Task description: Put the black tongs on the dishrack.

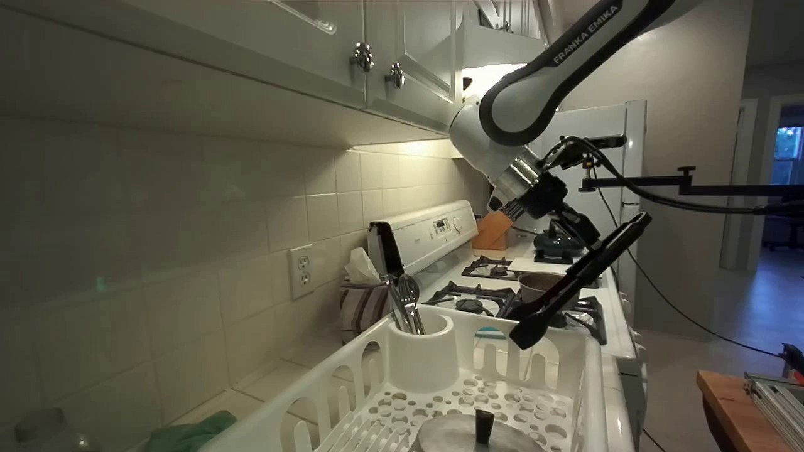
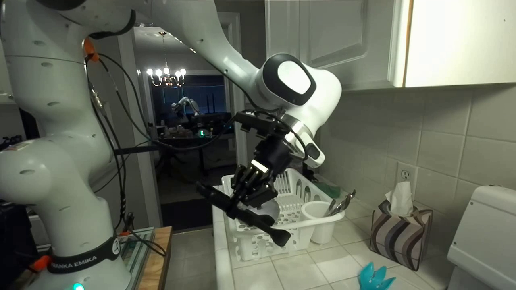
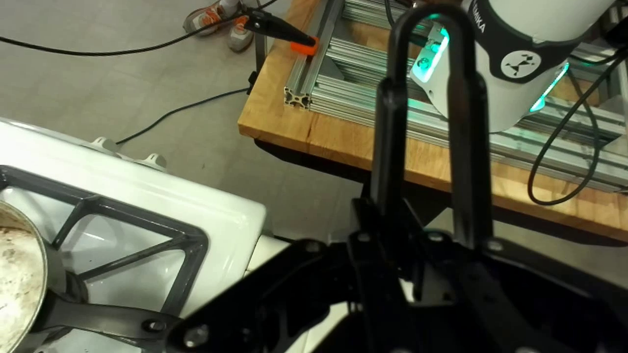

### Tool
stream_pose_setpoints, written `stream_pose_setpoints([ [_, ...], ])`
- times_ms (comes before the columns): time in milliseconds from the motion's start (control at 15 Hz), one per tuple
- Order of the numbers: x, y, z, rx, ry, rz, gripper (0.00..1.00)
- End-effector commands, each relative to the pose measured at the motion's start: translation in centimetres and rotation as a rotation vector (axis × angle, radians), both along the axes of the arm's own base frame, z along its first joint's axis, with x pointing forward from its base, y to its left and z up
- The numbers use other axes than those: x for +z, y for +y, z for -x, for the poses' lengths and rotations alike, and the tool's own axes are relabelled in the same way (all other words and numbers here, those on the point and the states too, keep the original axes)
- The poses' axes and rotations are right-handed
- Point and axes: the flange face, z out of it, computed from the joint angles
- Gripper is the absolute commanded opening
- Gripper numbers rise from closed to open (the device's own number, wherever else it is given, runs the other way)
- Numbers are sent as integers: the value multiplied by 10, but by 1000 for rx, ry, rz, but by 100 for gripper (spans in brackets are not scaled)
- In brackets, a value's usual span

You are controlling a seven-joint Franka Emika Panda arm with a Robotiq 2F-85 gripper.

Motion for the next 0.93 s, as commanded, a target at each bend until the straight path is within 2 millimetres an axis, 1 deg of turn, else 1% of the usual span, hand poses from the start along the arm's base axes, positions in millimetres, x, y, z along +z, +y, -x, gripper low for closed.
stream_pose_setpoints([
  [0, -3, 10, 10, -31, -57, 26, 3],
  [267, -12, 15, -2, -57, -89, 37, 3],
  [400, -14, 18, -8, -61, -112, 45, 3],
  [600, -19, 25, -17, -54, -128, 41, 3],
  [867, -31, 38, -23, -27, -104, 29, 3],
])
